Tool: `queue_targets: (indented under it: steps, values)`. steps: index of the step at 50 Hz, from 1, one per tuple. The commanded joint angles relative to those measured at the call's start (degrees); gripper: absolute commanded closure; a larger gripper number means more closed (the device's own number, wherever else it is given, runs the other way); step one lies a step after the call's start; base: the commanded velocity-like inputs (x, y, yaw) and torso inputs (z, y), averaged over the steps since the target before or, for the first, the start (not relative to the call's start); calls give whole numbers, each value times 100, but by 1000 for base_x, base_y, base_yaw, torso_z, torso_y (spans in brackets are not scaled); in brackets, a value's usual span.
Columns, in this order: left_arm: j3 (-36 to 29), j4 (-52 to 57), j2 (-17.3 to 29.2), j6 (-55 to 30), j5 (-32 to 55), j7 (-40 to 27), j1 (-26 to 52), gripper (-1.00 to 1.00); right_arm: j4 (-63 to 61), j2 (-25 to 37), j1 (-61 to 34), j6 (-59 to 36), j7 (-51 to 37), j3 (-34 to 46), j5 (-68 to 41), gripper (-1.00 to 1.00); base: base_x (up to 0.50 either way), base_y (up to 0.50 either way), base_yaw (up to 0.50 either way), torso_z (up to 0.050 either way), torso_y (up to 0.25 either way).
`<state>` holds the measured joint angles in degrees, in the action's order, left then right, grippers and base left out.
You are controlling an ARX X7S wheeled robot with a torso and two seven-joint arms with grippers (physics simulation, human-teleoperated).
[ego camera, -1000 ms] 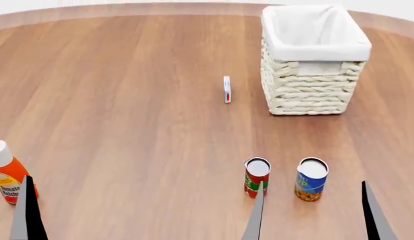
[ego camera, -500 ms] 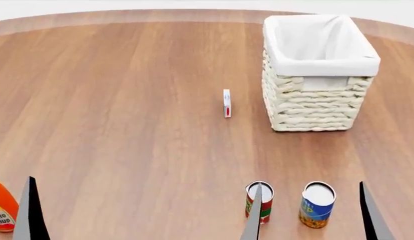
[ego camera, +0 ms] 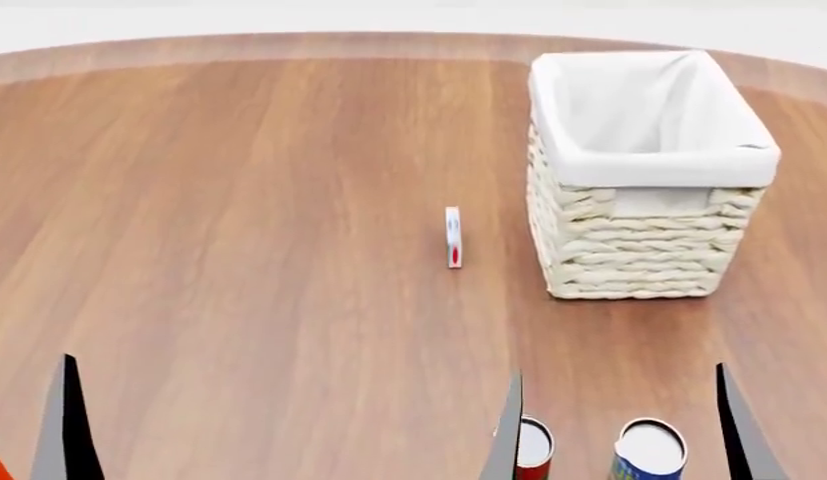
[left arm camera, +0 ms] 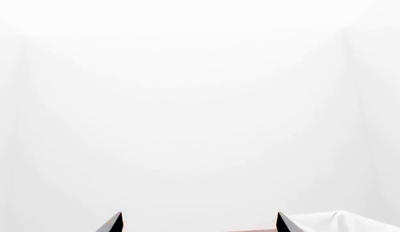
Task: Pick up the alphabet soup and the cream cheese box, and put them in the basket.
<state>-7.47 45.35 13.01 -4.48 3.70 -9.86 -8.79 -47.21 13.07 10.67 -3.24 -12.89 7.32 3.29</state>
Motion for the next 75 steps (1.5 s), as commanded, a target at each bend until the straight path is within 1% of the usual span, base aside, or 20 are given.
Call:
queue_targets:
  steps: [1, 75]
  values:
    - [-45, -17, 35, -14, -7, -45, 31, -100, 2, 46, -8, -8, -35, 14, -31, -100, 203, 0, 0, 0, 0]
    - [-210, -12, 222, -54, 155, -289, 183, -100, -29, 276, -101, -104, -255, 108, -131, -100, 206, 0, 0, 0, 0]
